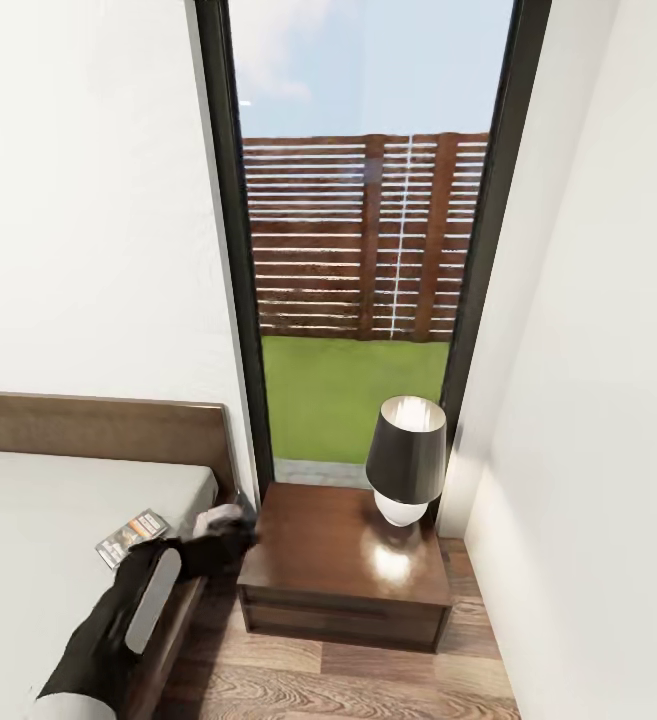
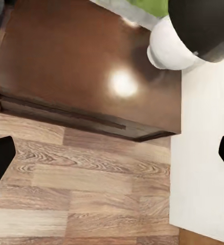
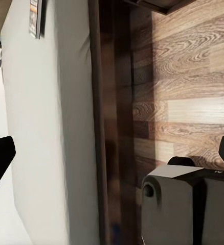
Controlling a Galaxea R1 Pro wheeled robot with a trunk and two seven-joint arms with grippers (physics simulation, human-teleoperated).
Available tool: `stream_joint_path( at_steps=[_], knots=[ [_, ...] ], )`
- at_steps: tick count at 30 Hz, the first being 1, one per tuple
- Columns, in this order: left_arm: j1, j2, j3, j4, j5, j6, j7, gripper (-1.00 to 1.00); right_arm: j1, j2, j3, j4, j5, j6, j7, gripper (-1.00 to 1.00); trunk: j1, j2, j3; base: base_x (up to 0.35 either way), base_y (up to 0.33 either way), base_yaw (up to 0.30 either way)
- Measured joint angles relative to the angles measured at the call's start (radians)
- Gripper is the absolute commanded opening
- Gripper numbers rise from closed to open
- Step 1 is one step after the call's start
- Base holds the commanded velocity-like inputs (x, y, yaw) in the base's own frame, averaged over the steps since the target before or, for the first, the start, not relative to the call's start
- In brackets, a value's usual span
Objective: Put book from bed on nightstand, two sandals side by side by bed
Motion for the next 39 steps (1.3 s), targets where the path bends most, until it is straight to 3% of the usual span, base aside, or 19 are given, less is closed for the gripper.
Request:
stream_joint_path(
  at_steps=[3,4,5,7,9,11,16,18,33,39],
  knots=[
    [-0.078,0.004,0.197,-0.029,-0.003,0.090,-0.001,1.00,0.000,0.000,0.000,0.000,0.000,-0.001,0.000,1.00,0.000,0.000,0.000,0.000,0.000,0.000],
    [-0.098,0.013,0.310,-0.032,-0.005,0.106,-0.001,1.00,0.000,0.000,0.000,0.000,0.000,-0.001,0.000,1.00,0.000,0.000,0.000,0.000,0.000,0.000],
    [-0.107,0.018,0.393,-0.030,-0.003,0.112,-0.002,1.00,0.000,0.000,0.000,0.000,0.000,-0.001,-0.001,1.00,0.000,0.000,0.000,0.000,0.000,0.000],
    [-0.113,0.022,0.480,-0.022,-0.001,0.117,-0.004,1.00,0.000,0.000,0.000,0.000,0.000,-0.004,-0.001,1.00,0.000,0.000,0.000,0.000,0.000,0.000],
    [-0.118,0.024,0.532,-0.008,0.000,0.121,-0.004,1.00,0.000,0.000,0.000,0.000,0.000,-0.020,-0.001,1.00,0.000,0.000,0.000,0.000,0.000,0.000],
    [-0.120,0.022,0.530,-0.001,-0.001,0.122,-0.004,1.00,0.000,0.000,0.000,0.000,0.000,-0.043,-0.001,1.00,0.000,0.000,0.000,0.000,0.000,0.000],
    [-0.122,0.025,0.369,0.045,0.000,0.101,-0.006,1.00,0.000,0.000,-0.001,0.000,0.000,-0.062,0.000,1.00,0.000,0.000,0.000,0.000,0.000,0.000],
    [-0.122,0.026,0.350,0.051,0.000,0.098,-0.006,1.00,0.000,0.000,-0.001,0.000,0.000,-0.064,0.000,1.00,0.000,0.000,-0.002,0.000,0.000,0.000],
    [-0.122,0.025,0.332,0.057,-0.003,0.089,-0.007,1.00,0.000,-0.002,-0.001,0.000,0.000,-0.065,0.000,1.00,0.000,0.000,-0.024,0.000,0.000,0.000],
    [-0.122,0.025,0.332,0.058,-0.005,0.008,-0.006,1.00,0.000,-0.002,-0.001,0.000,0.000,-0.065,-0.001,1.00,0.000,0.000,-0.034,0.000,0.000,0.000]
  ],
)
